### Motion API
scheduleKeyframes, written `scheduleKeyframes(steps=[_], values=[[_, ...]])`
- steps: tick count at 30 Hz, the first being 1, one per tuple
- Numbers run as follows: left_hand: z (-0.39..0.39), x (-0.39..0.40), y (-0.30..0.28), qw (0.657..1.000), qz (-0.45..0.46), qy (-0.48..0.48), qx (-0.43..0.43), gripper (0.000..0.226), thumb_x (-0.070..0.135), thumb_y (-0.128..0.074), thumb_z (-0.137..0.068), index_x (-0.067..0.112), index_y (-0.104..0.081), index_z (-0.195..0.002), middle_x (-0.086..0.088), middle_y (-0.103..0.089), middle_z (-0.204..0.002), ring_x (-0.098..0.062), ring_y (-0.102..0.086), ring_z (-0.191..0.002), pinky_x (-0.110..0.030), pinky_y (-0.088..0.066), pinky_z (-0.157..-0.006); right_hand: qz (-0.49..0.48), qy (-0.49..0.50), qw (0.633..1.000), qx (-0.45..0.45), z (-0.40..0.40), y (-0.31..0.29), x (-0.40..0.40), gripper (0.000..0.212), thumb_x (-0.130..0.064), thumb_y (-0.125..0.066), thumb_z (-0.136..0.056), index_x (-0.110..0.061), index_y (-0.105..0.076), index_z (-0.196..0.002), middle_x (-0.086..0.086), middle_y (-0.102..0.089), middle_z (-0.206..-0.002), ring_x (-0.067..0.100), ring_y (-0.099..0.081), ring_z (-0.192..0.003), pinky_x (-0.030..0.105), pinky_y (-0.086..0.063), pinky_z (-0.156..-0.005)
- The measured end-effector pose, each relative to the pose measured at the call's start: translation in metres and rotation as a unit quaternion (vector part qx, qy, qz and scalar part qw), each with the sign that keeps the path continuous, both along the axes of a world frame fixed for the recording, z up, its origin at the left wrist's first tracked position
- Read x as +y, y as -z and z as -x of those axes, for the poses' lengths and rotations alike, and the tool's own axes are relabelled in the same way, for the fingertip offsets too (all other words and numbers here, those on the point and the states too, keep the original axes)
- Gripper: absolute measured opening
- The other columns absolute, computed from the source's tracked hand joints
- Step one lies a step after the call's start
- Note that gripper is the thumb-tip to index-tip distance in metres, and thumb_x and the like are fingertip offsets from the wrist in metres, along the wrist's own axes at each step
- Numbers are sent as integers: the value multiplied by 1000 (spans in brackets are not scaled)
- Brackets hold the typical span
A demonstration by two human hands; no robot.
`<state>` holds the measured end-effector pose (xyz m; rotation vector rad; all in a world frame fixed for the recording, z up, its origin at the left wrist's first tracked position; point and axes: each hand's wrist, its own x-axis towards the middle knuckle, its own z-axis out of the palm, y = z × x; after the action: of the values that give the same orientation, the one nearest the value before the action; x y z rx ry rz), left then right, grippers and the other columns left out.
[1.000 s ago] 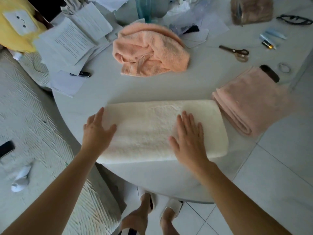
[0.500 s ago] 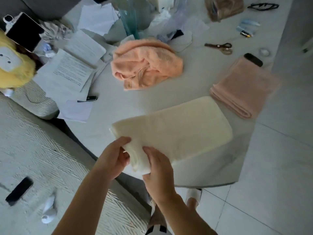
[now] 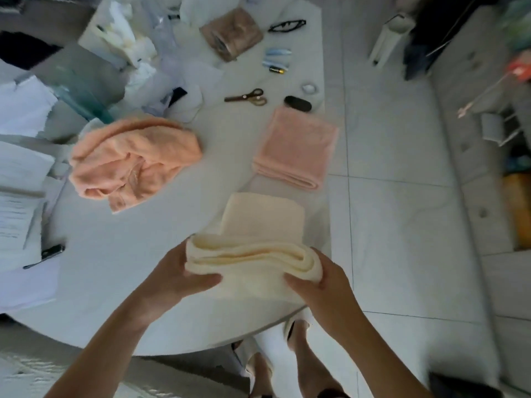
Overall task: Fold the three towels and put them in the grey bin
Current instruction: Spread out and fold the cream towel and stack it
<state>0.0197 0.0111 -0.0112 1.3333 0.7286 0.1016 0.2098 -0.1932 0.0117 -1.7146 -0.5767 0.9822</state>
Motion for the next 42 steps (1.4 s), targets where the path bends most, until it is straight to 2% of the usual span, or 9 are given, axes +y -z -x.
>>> scheduleKeyframes(steps=[7,14,20,25,28,30,34,38,42], values=[[-88,-14,17,957,-240,-120,114,36,38,-63,-97,38,-56,-132,28,-68,-115,9,-62,-107,-8,-46,-82,86,52,994,-45,-73,54,43,7,-36,-50,-101,-37,-56,-102,-15,-66,-90,-3,-63,-81,13,-46,-63],[-146,39,70,876,-291,-102,370,42,39,-40,-105,12,-60,-132,-17,-68,-124,-38,-59,-119,-36,-42,-93,147,-35,979,-140,-118,102,108,43,-24,-58,-92,-24,-51,-135,2,-55,-120,22,-58,-102,38,-49,-89],[-133,23,71,891,-336,-166,255,43,46,-38,-104,38,-49,-144,16,-65,-113,-9,-59,-102,-25,-44,-91,119,-38,974,-187,-125,106,93,8,-29,-59,-91,-30,-53,-96,-11,-53,-98,-3,-56,-82,10,-40,-66],[-152,38,91,860,-383,-83,326,38,44,-36,-103,27,-66,-119,-6,-74,-101,-34,-67,-97,-37,-47,-83,180,43,968,-172,-125,122,97,6,-32,-56,-89,-27,-53,-92,-7,-56,-92,6,-55,-77,24,-41,-65],[-164,41,92,838,-405,-56,361,35,36,-41,-102,15,-68,-110,-11,-61,-115,-37,-60,-104,-45,-40,-94,230,82,953,-181,-115,116,106,12,-31,-51,-93,-21,-53,-100,2,-58,-103,16,-57,-82,36,-49,-70],[-166,39,87,840,-421,-64,336,30,25,-48,-99,18,-63,-124,-10,-49,-139,-35,-49,-124,-48,-32,-105,264,76,925,-262,-102,107,107,26,-26,-49,-96,-16,-52,-120,9,-55,-125,26,-57,-107,45,-50,-91],[-154,11,82,833,-521,44,182,52,21,-42,-99,17,-41,-151,-9,-27,-164,-26,-23,-152,-46,-17,-119,203,-65,866,-451,-47,96,107,56,-34,-39,-102,-11,-32,-152,13,-28,-162,32,-22,-151,52,-20,-122],[-124,1,98,803,-526,216,178,57,37,-25,-99,22,-34,-154,-2,-25,-163,-29,-21,-152,-54,-15,-122,237,-190,840,-449,-35,119,72,69,-45,-25,-101,-12,-9,-159,7,-3,-168,25,1,-154,54,-14,-123],[-130,12,110,839,-482,136,215,52,33,-34,-106,26,-28,-157,2,-5,-165,-22,-1,-154,-50,-10,-124,285,-109,871,-386,-46,138,66,71,-39,-29,-103,-12,4,-159,5,9,-168,25,5,-154,46,-3,-124]])
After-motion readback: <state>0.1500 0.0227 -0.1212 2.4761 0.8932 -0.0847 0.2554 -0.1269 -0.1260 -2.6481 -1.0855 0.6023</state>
